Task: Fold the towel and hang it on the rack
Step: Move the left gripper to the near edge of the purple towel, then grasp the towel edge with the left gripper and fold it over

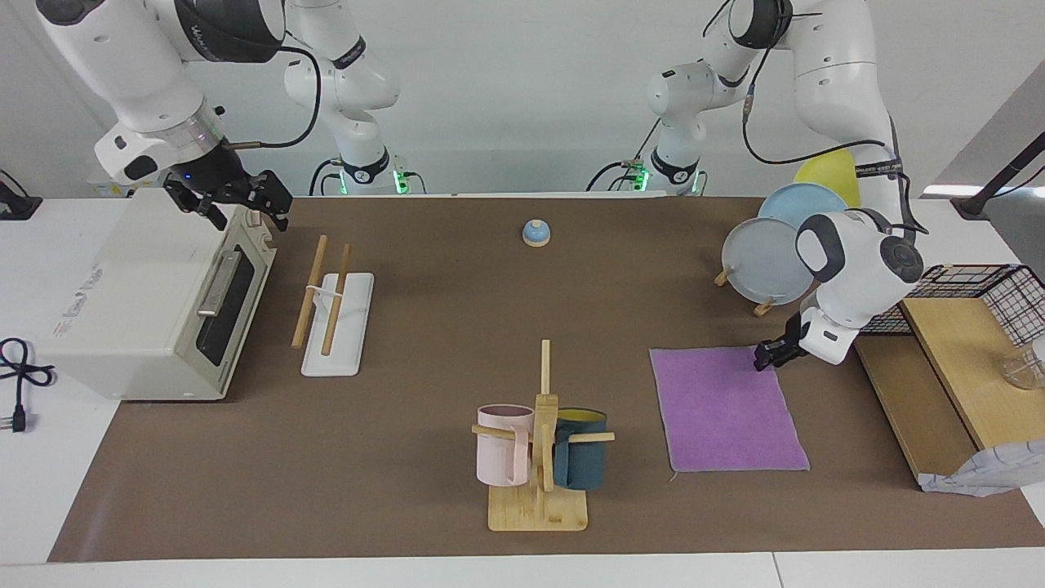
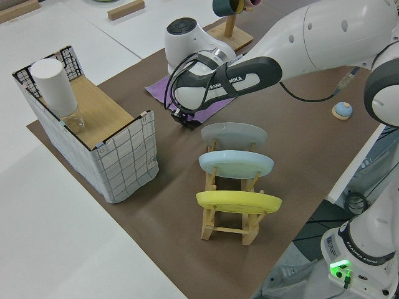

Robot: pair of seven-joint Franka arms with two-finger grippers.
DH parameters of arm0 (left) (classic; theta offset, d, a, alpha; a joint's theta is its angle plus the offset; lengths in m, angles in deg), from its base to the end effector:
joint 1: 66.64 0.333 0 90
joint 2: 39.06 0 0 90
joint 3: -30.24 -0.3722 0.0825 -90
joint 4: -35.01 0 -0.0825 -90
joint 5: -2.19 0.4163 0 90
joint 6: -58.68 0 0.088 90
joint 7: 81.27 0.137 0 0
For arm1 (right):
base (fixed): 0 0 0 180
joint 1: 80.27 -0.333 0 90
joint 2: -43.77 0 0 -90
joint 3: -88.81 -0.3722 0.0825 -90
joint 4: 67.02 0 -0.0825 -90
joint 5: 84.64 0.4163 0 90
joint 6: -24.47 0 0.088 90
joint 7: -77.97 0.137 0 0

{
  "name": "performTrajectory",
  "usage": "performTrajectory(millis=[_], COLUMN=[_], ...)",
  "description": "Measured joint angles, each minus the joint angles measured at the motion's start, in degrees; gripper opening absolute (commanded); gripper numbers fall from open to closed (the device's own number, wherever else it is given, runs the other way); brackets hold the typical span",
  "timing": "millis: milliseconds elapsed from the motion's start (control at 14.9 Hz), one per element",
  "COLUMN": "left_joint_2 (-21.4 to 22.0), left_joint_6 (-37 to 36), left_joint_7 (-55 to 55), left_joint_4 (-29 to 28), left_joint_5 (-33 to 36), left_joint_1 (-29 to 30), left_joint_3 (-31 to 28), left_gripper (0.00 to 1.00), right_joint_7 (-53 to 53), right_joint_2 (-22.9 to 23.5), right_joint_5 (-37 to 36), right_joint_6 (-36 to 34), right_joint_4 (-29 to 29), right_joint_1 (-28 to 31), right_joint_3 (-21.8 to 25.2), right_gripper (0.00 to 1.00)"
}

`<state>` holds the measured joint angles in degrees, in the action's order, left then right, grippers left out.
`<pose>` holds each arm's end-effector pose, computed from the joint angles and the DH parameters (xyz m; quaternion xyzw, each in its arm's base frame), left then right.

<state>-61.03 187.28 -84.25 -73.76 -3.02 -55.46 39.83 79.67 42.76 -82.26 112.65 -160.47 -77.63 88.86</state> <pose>0.6679 0.0198 0.3017 0.9949 0.0741 -0.0175 0.0661 0.5726 -0.0211 0.6283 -0.9984 0.0384 0.0370 0.0211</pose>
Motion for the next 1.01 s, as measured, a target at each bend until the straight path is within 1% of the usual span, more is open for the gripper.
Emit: performTrajectory(millis=[67, 134, 336, 538, 739, 874, 1008], left_joint_2=[0.0, 0.0, 0.0, 0.0, 0.0, 0.0, 0.0], left_joint_6=[0.0, 0.0, 0.0, 0.0, 0.0, -0.7, -3.1], left_joint_7=[0.0, 0.0, 0.0, 0.0, 0.3, 0.5, 0.8], left_joint_4=[0.0, 0.0, 0.0, 0.0, 0.4, 1.4, 3.6], left_joint_5=[0.0, 0.0, -0.1, -0.1, 0.1, 2.1, 5.4], left_joint_1=[0.0, 0.0, -0.1, -0.1, -0.3, -0.9, -1.9], left_joint_3=[0.0, 0.0, 0.0, 0.0, 0.0, 0.1, 0.1], left_gripper=[0.04, 0.0, 0.0, 0.0, 0.0, 0.0, 0.0], right_joint_7=[0.0, 0.0, 0.0, 0.0, 0.1, 1.3, 3.7], right_joint_2=[0.0, 0.0, 0.0, 0.0, -0.1, -0.3, -0.6], right_joint_5=[0.2, 0.5, 3.7, 4.5, 8.0, 10.3, 13.1], right_joint_6=[0.0, 0.0, 0.0, 0.1, 1.3, 3.0, 4.6], right_joint_4=[0.0, 0.0, -0.1, -0.3, -1.6, -3.0, -4.4], right_joint_1=[0.0, 0.0, 0.0, -0.1, 0.0, 0.0, 0.0], right_joint_3=[-0.1, -0.1, -0.2, -0.2, -0.2, -0.2, -0.1], right_gripper=[1.0, 1.0, 1.0, 1.0, 1.0, 1.0, 1.0])
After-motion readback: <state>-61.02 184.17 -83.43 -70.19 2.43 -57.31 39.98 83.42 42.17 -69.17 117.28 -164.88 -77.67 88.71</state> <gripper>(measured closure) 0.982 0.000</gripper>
